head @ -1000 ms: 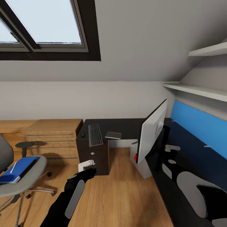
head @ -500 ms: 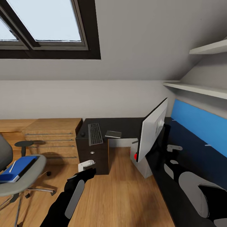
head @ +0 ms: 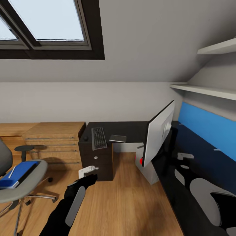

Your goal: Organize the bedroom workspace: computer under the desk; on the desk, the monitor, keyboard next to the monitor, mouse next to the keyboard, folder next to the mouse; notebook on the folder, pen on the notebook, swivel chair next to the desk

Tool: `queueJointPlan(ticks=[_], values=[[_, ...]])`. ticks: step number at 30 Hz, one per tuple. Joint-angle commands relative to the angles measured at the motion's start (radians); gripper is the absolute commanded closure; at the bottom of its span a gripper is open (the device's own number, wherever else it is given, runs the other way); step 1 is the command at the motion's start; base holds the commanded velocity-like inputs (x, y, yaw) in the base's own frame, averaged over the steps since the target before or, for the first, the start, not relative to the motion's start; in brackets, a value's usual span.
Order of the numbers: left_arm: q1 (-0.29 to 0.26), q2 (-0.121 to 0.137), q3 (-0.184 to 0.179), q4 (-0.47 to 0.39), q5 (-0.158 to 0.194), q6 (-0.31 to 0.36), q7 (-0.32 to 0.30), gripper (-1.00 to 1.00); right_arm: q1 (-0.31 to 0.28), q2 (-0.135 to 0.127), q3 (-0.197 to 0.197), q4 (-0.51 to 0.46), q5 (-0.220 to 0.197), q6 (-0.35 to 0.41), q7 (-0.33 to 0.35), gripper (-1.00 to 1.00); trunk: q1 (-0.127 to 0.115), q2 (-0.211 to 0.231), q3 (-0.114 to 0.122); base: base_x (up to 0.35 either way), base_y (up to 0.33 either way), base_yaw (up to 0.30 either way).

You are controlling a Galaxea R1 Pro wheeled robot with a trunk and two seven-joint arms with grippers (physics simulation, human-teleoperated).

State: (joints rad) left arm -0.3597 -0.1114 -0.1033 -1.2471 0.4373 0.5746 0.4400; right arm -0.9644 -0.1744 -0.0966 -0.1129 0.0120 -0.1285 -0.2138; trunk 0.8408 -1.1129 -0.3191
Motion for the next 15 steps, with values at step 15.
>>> queueJointPlan(ticks=[15], values=[[-0.001,0.001,0.005,0.017,0.013,0.003,0.005,-1.00,-0.001,-0.040,-0.031,0.088,-0.033,-0.230,0.001,-1.00,0.023,-0.043,-0.020,0.006,0.000,0.000]])
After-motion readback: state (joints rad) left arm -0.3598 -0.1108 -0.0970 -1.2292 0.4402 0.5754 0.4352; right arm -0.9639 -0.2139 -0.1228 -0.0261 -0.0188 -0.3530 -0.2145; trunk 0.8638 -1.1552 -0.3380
